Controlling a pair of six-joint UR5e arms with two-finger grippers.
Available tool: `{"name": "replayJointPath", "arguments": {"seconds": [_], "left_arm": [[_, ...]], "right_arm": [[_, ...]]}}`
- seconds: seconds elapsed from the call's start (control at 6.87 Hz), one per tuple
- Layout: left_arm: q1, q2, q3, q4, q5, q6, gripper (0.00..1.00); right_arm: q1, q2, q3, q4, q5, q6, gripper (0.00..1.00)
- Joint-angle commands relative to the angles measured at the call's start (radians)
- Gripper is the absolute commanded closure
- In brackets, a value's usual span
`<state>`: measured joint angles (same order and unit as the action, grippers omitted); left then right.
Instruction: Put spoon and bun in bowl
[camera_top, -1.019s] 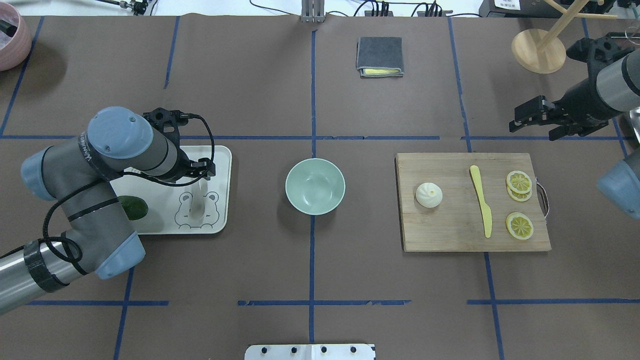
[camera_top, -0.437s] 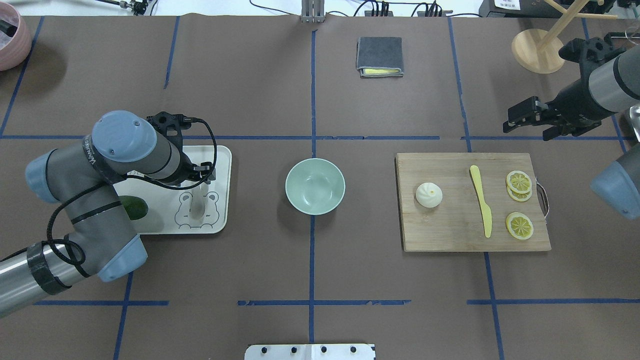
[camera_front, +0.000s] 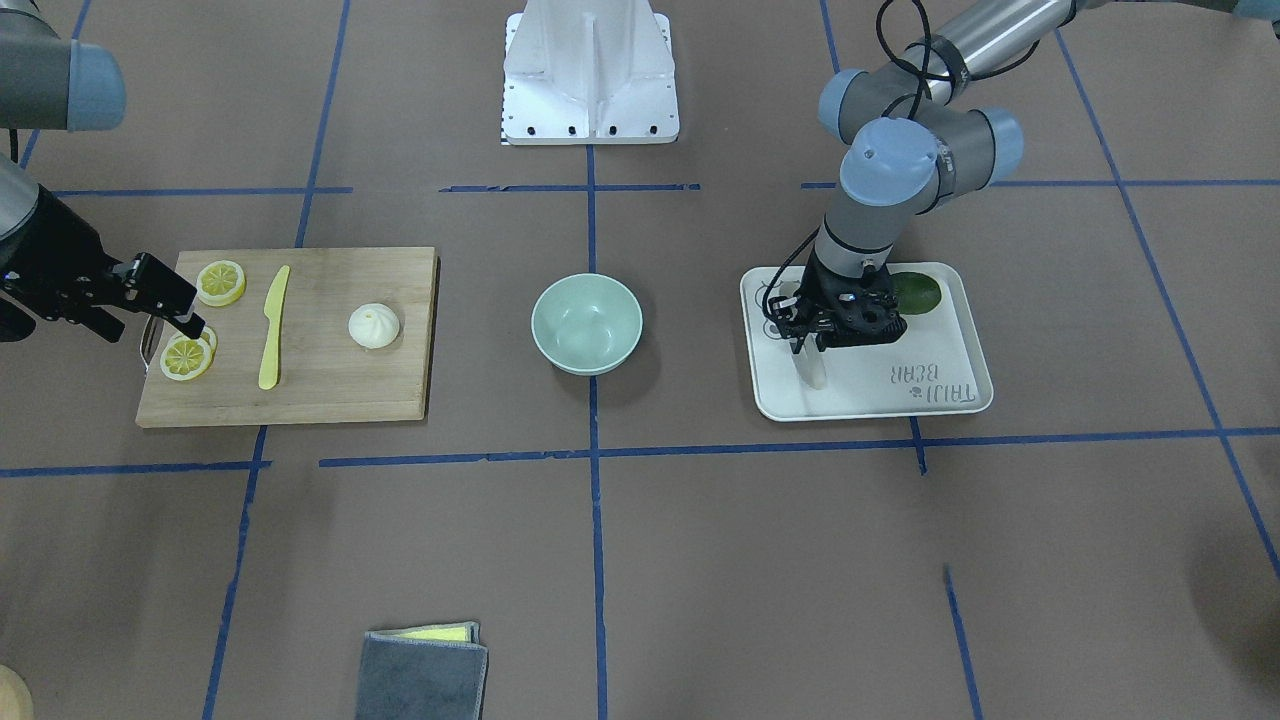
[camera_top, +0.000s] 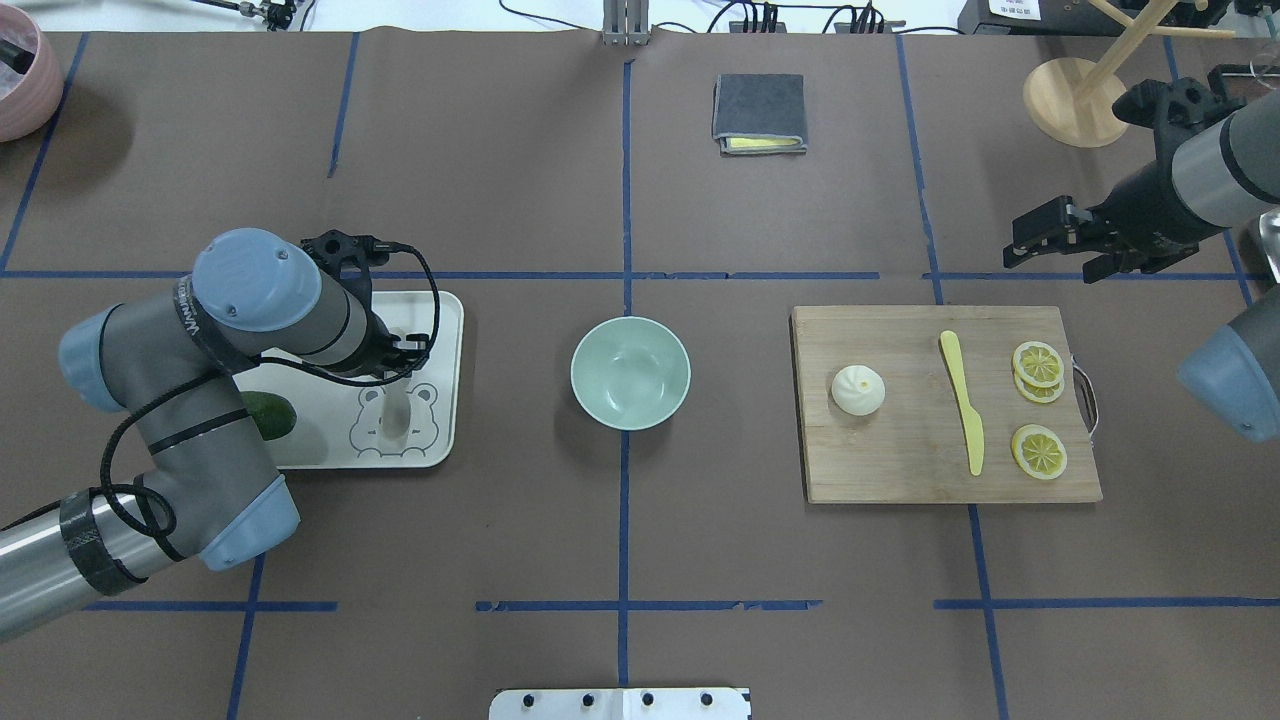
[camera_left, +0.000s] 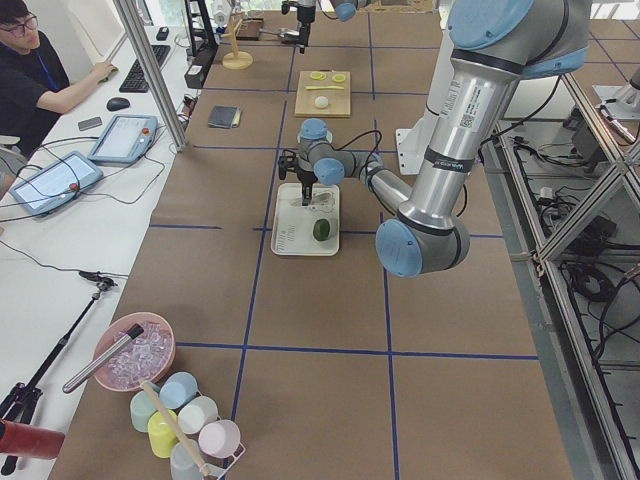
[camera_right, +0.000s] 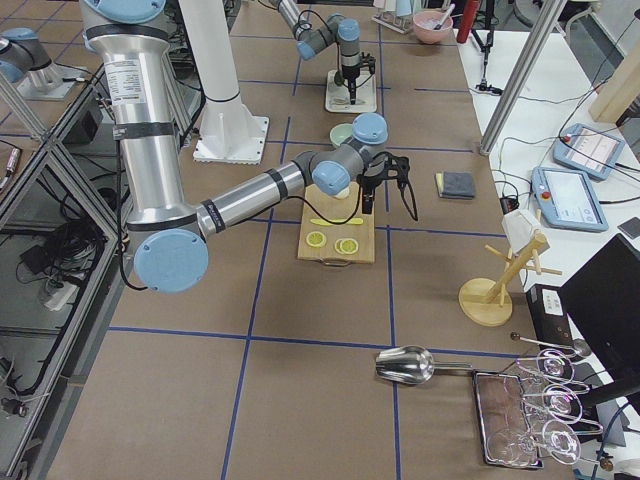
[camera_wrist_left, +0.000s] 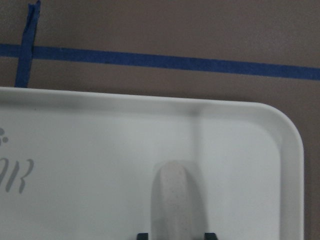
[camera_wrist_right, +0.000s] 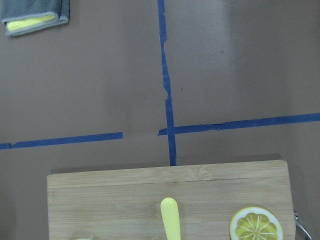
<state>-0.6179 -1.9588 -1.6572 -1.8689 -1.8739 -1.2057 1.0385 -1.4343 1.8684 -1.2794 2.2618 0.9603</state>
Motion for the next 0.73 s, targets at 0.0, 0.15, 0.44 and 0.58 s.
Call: {"name": "replayJointPath", "arguments": {"seconds": [0.0,0.15,0.44,0.58], "left_arm": [[-0.005,0.009,-0.016,0.005,0.002,0.001,1.00],[-0.025,0.017,-0.044,0.011,0.002,0.008,1.00],[-0.088,0.018,-0.149,0.153,0.001,0.027,1.00],[-0.089,-0.042,-0.150,0.192,-0.001,0.012,1.00]], "right_arm": [[-0.014,0.000,0.000,0.000,-0.005,0.000,0.00],[-0.038,0.014,0.002,0.000,-0.030,0.044,0.00],[-0.134,0.052,0.002,0.000,-0.115,0.142,0.00],[-0.194,0.073,0.002,0.000,-0.166,0.170,0.00]]}}
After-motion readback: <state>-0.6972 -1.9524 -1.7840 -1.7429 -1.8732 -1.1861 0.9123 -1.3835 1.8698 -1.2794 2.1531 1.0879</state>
